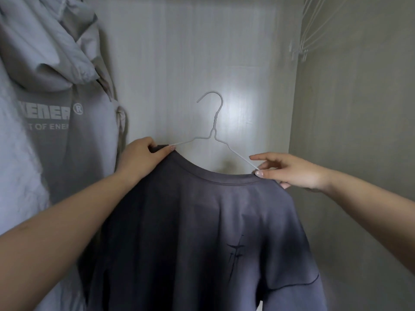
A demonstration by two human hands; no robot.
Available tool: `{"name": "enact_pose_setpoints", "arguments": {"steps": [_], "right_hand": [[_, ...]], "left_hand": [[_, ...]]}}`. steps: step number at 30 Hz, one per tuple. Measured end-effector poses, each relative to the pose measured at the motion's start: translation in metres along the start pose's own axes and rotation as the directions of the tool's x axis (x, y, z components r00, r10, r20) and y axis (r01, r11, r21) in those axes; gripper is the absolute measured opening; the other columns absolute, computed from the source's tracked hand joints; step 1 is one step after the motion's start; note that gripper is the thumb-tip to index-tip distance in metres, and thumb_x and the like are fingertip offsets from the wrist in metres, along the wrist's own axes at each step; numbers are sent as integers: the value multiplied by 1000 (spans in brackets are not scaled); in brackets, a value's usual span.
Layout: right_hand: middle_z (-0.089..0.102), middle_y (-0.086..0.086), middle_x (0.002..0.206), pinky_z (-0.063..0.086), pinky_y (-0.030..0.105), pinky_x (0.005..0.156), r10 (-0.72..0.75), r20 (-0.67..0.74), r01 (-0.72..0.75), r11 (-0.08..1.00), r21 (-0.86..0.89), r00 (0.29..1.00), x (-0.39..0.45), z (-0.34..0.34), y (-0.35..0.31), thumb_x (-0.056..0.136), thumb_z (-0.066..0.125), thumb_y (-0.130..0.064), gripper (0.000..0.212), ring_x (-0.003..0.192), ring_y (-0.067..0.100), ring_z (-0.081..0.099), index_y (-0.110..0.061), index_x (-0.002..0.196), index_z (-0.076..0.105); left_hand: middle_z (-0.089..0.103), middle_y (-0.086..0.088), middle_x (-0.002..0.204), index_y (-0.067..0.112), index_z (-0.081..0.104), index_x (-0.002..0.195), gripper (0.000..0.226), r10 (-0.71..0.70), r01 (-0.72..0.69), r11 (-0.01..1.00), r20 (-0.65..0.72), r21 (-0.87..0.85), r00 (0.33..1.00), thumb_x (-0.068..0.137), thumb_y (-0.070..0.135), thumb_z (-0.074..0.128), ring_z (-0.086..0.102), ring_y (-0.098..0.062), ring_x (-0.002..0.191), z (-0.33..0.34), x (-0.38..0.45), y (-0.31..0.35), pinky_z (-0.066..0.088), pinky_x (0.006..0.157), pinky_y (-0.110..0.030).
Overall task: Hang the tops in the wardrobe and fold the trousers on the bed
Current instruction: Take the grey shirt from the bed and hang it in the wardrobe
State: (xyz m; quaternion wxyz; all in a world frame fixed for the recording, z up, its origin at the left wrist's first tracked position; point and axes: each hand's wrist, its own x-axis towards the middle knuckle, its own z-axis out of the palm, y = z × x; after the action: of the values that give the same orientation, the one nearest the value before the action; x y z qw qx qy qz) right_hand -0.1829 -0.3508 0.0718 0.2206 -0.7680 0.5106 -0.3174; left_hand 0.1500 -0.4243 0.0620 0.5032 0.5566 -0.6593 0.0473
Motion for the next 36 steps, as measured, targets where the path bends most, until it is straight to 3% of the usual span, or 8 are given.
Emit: {"name": "enact_pose_setpoints", "arguments": {"steps": [3, 5, 12, 16, 25, 28, 32, 36], "right_hand": [[65, 0, 101, 49, 13, 51, -17, 115, -21, 947, 319, 993, 1, 7, -3, 92, 56, -9, 26, 67, 0, 63, -25, 109, 67], [69, 3, 107, 56, 19, 73, -75, 152, -8, 877, 480, 986, 3, 12, -8, 88, 55, -6, 24, 85, 9, 67, -19, 98, 73], [68, -2, 118, 51, 23, 84, -102, -59, 117, 798, 592, 993, 24, 35, -42, 91, 48, 4, 25, 95, 17, 64, -10, 98, 68], [71, -4, 109, 53, 19, 72, -118, -41, 116, 753, 648, 992, 38, 45, -77, 92, 54, -3, 18, 76, 7, 66, -8, 101, 68], [62, 4, 62, 49, 20, 55, -289, -122, 287, 647, 707, 950, 86, 52, -188, 93, 57, -13, 17, 54, 16, 60, -9, 76, 57], [56, 20, 83, 49, 38, 71, -338, -204, 385, 657, 648, 919, 105, 50, -225, 92, 57, -14, 12, 70, 30, 58, -8, 82, 55], [54, 16, 65, 48, 32, 53, -412, -243, 467, 629, 622, 878, 124, 43, -264, 93, 56, -14, 26, 44, 23, 56, -10, 69, 51], [52, 12, 63, 46, 35, 55, -469, -296, 542, 574, 613, 832, 144, 37, -304, 94, 56, -17, 27, 53, 25, 53, -11, 69, 48]], "left_hand": [[59, 0, 76, 14, 56, 74, 55, -36, 36, 999, 18, -23, 999, 76, 69, 58, 56, -18, 75, 1, 8, 1, 47, 66, -36], [61, 0, 85, 18, 56, 77, 53, -79, 82, 995, 58, -58, 995, 75, 71, 57, 58, -21, 86, 3, 13, 0, 50, 74, -37], [59, 2, 119, 15, 59, 121, 55, -165, 234, 908, 217, -346, 962, 83, 55, 62, 54, -16, 108, 7, 22, 13, 43, 93, -29], [55, 7, 133, 25, 52, 134, 90, -177, 326, 797, 319, -509, 931, 60, 74, 69, 52, -16, 120, -6, 26, 23, 40, 105, -38], [63, 5, 99, 27, 64, 105, 25, -28, 266, 613, 316, -744, 948, 93, 46, 54, 61, -10, 92, -63, 50, 61, 50, 88, -38], [54, -5, 99, 27, 68, 101, 28, -3, 253, 563, 303, -787, 953, 95, 48, 49, 50, -18, 95, -87, 55, 81, 54, 72, -32], [52, -7, 98, 22, 71, 91, 37, -59, 223, 527, 227, -820, 972, 95, 51, 47, 45, -23, 92, -117, 64, 100, 49, 66, -30], [70, -3, 93, 20, 70, 100, 37, -113, 133, 544, 85, -828, 990, 94, 50, 49, 60, -20, 87, -151, 79, 109, 48, 74, -32]]}}
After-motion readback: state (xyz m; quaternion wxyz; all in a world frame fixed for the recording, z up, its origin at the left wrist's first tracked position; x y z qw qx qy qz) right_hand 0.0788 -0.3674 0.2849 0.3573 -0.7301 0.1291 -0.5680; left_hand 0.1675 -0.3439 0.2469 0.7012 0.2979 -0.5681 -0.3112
